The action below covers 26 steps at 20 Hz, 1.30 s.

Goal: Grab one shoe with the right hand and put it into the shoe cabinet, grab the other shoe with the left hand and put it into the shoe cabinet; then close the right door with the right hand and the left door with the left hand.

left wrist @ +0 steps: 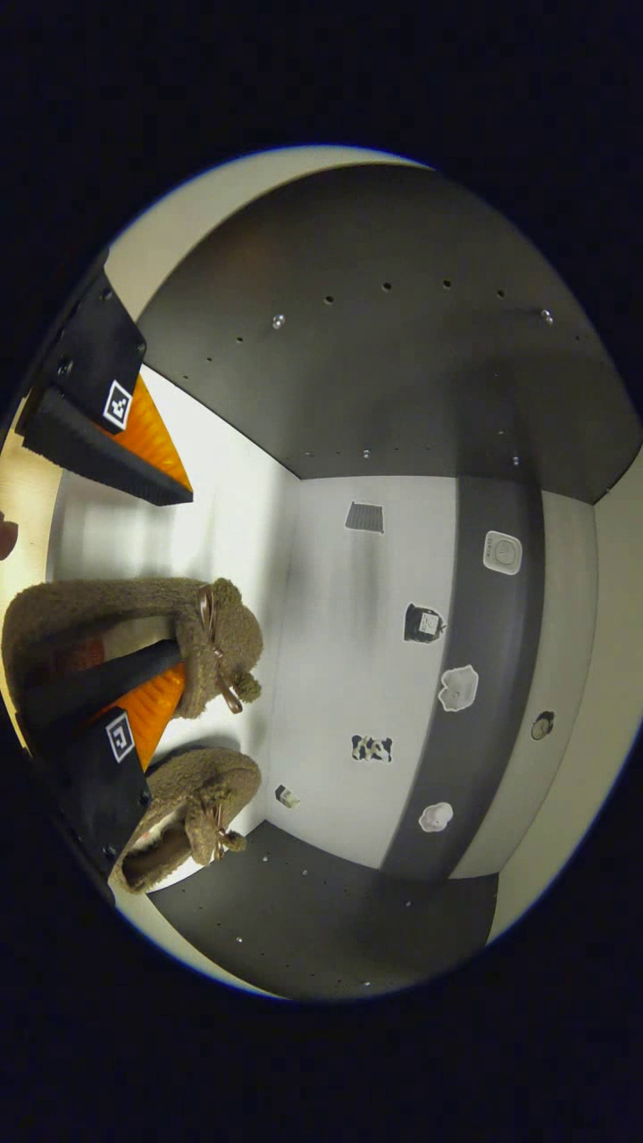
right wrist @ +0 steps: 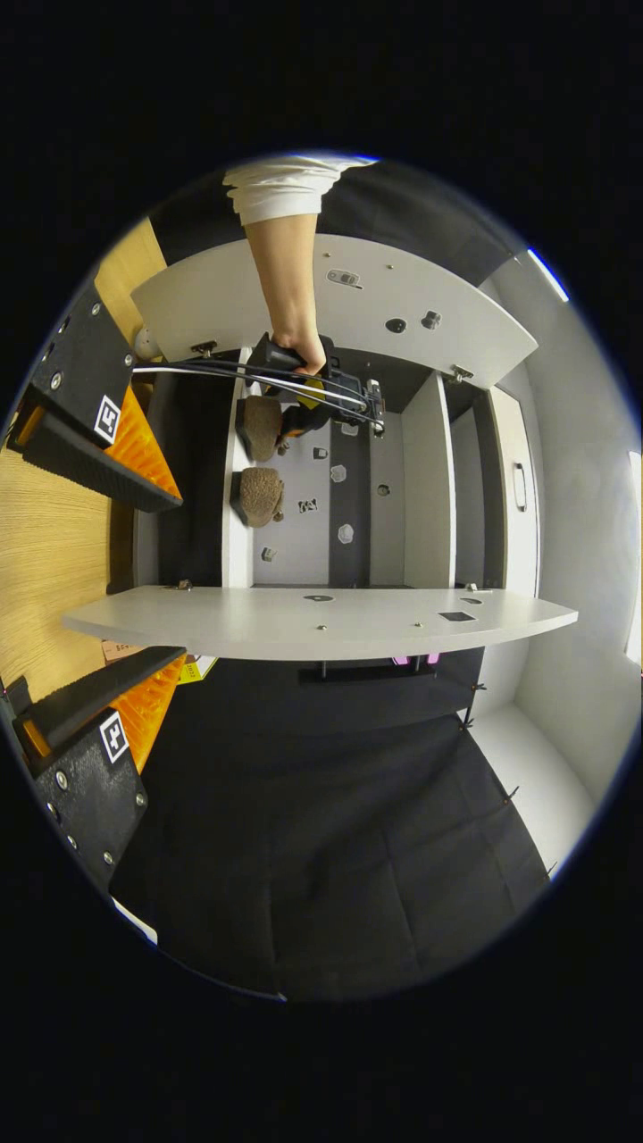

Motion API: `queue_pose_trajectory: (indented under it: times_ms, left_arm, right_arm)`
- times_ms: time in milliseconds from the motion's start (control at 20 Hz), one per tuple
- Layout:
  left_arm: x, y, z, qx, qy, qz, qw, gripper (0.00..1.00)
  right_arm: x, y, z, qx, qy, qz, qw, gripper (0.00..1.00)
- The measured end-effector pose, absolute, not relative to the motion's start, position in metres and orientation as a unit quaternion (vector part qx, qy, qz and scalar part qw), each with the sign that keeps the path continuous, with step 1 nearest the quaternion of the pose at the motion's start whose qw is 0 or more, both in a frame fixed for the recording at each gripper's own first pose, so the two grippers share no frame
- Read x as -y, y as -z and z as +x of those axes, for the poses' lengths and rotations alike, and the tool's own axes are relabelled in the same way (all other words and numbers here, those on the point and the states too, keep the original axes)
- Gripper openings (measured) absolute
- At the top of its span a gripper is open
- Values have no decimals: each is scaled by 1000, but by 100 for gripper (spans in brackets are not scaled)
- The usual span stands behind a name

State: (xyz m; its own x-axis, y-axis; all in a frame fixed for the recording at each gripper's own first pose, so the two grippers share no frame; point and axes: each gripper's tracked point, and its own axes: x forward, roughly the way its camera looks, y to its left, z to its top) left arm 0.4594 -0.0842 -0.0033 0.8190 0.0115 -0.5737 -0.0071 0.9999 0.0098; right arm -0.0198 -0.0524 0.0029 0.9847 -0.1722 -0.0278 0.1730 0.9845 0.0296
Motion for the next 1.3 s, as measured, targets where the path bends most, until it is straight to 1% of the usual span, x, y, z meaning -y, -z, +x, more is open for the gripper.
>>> queue_pose_trajectory:
  times_ms: [50, 100, 250, 400, 550, 650, 700, 750, 900, 950, 1000, 1300]
  left_arm:
    - [87, -5, 454, -293, 3, 4, 956, 99]
    - [91, -16, 448, -279, 11, 4, 960, 98]
    - [102, -59, 426, -229, 40, -2, 973, 98]
    - [114, -100, 393, -182, 77, -5, 980, 98]
    - [114, -140, 358, -129, 94, 6, 987, 97]
    - [115, -153, 328, -109, 105, 2, 988, 97]
    - [115, -156, 316, -104, 112, -3, 988, 97]
    - [111, -157, 302, -97, 111, -4, 989, 94]
    - [101, -160, 271, -59, 105, 2, 993, 99]
    - [97, -159, 260, -53, 99, 5, 994, 94]
    - [92, -151, 248, -52, 96, 3, 994, 97]
    - [60, -93, 189, -61, 57, -12, 996, 97]
  right_arm:
    - [49, -4, -19, -12, 82, 16, 996, 93]
    - [48, -5, -18, -11, 78, 14, 997, 93]
    - [41, -6, -18, -10, 68, 14, 998, 93]
    - [33, -4, -15, -13, 54, 24, 998, 93]
    - [28, -5, -11, -11, 46, 19, 999, 93]
    - [26, -10, -8, -4, 41, 19, 999, 93]
    - [25, -9, -5, -3, 38, 19, 999, 93]
    - [24, -9, -2, -3, 34, 19, 999, 93]
    - [23, -10, 5, -1, 28, 18, 999, 93]
    - [23, -10, 6, 1, 26, 18, 999, 93]
    - [22, -10, 8, 3, 23, 19, 1000, 93]
    - [17, -11, 15, 10, 16, 26, 999, 93]
